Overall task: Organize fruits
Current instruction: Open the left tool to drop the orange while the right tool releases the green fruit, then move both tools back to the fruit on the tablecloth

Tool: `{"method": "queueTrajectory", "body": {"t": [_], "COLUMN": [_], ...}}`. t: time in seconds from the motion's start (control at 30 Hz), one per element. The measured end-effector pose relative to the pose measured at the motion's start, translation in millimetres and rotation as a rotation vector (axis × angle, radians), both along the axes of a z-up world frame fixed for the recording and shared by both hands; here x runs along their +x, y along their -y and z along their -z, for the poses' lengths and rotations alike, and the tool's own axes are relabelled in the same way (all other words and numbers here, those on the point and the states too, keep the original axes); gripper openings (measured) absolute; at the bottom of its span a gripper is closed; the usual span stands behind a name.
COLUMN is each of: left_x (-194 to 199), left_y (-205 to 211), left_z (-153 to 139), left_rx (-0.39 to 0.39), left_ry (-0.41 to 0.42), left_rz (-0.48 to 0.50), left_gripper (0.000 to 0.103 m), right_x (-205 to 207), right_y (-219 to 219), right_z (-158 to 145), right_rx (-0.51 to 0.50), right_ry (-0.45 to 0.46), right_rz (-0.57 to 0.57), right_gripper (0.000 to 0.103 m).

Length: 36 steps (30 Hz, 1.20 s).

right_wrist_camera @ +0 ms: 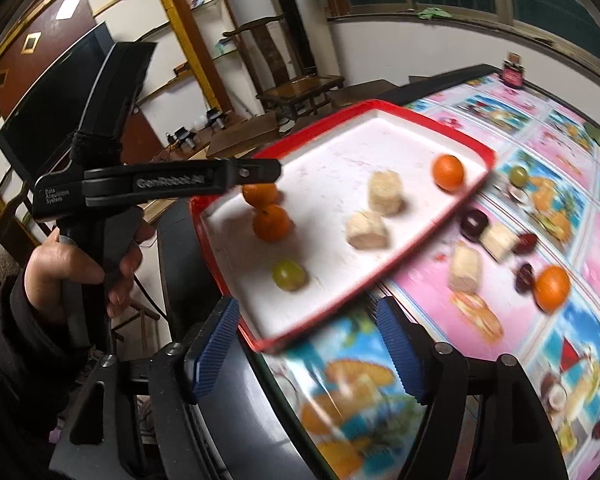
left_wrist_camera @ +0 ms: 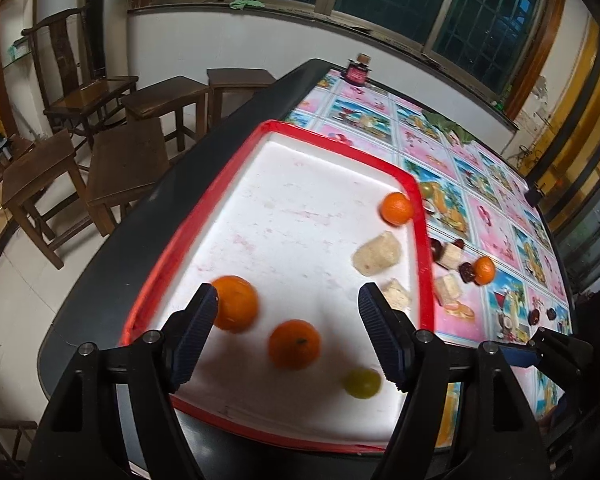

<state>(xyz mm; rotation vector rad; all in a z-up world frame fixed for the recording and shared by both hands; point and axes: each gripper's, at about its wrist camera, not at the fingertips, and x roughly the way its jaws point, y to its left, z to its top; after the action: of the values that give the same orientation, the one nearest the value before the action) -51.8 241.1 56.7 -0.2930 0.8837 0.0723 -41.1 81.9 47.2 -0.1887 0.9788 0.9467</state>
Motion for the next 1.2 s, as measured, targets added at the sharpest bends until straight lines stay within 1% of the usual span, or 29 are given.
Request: {"method": "queueTrajectory", "body": {"t": [0.1, 0.33, 0.5, 0.77, 0.87, 0.97, 1.03, 1.1, 1.13, 1.17, 1.2], "left_x": [1, 6, 14, 31, 40, 45, 49, 54, 57, 61, 64], "left_y": [12, 44, 75, 123, 144, 173, 191, 203, 206, 209, 211], "left_z": [-3, -15, -22, -22, -18, -13, -9, -3, 0, 2, 3], "left_rx": [-0.009, -0.015, -0.012, 0.001, 0.034, 0.147, 0.196, 0.197, 0.190, 0.184, 0.180], "left_ry": [-0.005, 0.016, 0.022, 0.010, 0.003, 0.000, 0.004, -0.006, -0.007, -0.007, -0.008], "left_rz": [0.040, 0.115, 0.188, 0.302, 0.342, 0.401, 0.445, 0.469, 0.473, 0.474, 0.472], "left_gripper": [0.077, 0.077, 0.077, 0.077, 0.077, 0.077, 0.077, 0.077, 0.077, 0.077, 0.077], "right_x": [-1, -2, 1, 9, 12, 16, 21, 26, 29, 32, 35], "right_y": [24, 85, 117, 156, 172, 188, 199, 209, 214, 217, 221], "right_z": [3, 5, 1, -2, -1, -1, 0, 4, 7, 10, 13], "right_rx": [-0.003, -0.008, -0.018, -0.036, -0.068, -0.108, -0.123, -0.137, -0.145, -0.154, -0.162], "right_ry": [-0.010, -0.025, -0.016, -0.013, -0.019, -0.018, -0.021, -0.033, -0.038, -0.042, -0.044], "right_rz": [0.045, 0.164, 0.230, 0.335, 0.386, 0.445, 0.479, 0.519, 0.539, 0.556, 0.572], "right_gripper": [0.076, 0.077, 0.077, 0.077, 0.077, 0.076, 0.075, 0.075, 0.072, 0.066, 0.064]}}
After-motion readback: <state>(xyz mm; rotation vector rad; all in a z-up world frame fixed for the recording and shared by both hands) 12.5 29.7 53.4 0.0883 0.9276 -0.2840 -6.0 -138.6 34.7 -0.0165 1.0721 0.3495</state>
